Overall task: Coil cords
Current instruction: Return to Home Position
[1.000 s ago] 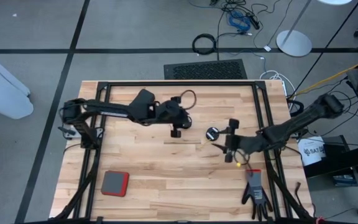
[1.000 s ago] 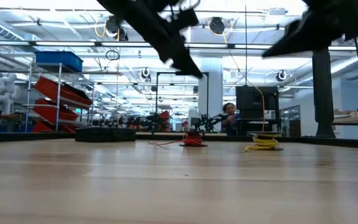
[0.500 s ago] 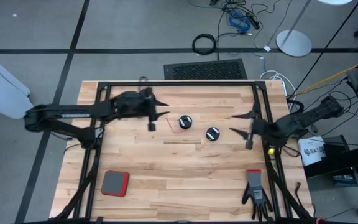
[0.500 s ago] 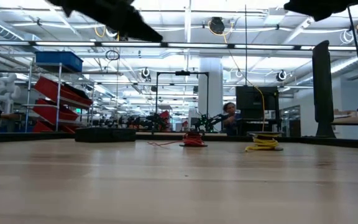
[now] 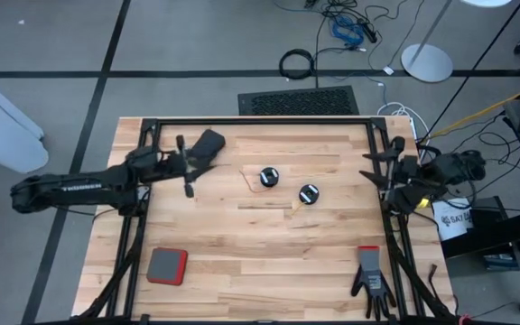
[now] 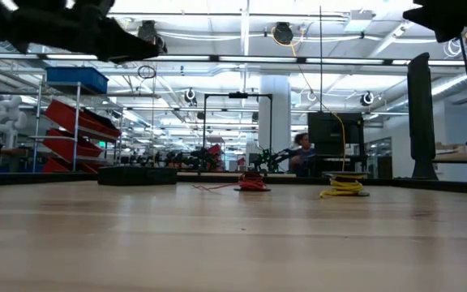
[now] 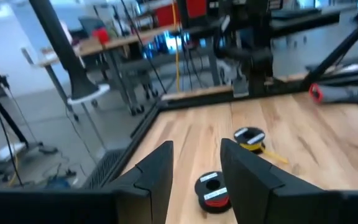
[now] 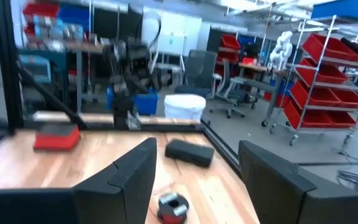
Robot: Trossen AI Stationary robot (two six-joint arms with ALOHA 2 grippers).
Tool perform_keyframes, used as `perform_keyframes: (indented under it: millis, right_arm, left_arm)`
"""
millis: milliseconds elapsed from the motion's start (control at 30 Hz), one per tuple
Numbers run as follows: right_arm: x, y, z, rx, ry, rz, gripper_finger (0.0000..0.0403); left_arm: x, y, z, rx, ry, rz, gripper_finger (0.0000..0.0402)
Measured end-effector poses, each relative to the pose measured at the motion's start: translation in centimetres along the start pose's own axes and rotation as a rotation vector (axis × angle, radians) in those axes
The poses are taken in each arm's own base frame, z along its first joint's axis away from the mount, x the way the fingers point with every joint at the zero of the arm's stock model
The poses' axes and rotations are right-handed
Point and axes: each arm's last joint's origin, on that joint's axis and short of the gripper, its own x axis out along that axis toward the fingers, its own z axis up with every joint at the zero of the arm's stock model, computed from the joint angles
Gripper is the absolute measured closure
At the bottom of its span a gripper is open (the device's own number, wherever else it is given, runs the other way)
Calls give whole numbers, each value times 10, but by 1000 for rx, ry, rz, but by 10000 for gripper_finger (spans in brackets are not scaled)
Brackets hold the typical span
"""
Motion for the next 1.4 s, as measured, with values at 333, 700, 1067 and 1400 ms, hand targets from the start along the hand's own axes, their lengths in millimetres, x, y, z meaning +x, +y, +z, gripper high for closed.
perform_keyframes:
  millis: [333, 700, 1067, 1400]
  right_arm:
    - [-1, -1, 1, -4, -42, 3, 188]
    - [22, 23, -43, -64, -56, -70, 188]
    - [28, 30, -64, -58, -53, -97, 195]
    - [33, 41, -99, -47, 60, -35, 235]
  left_arm:
    - [-37, -10, -53, -113, -166, 107, 261]
    - [-44, -12, -64, -140, -151, 66, 261]
    - [-43, -15, -65, -130, -144, -17, 261]
    - [-43, -15, -66, -138, -142, -17, 261]
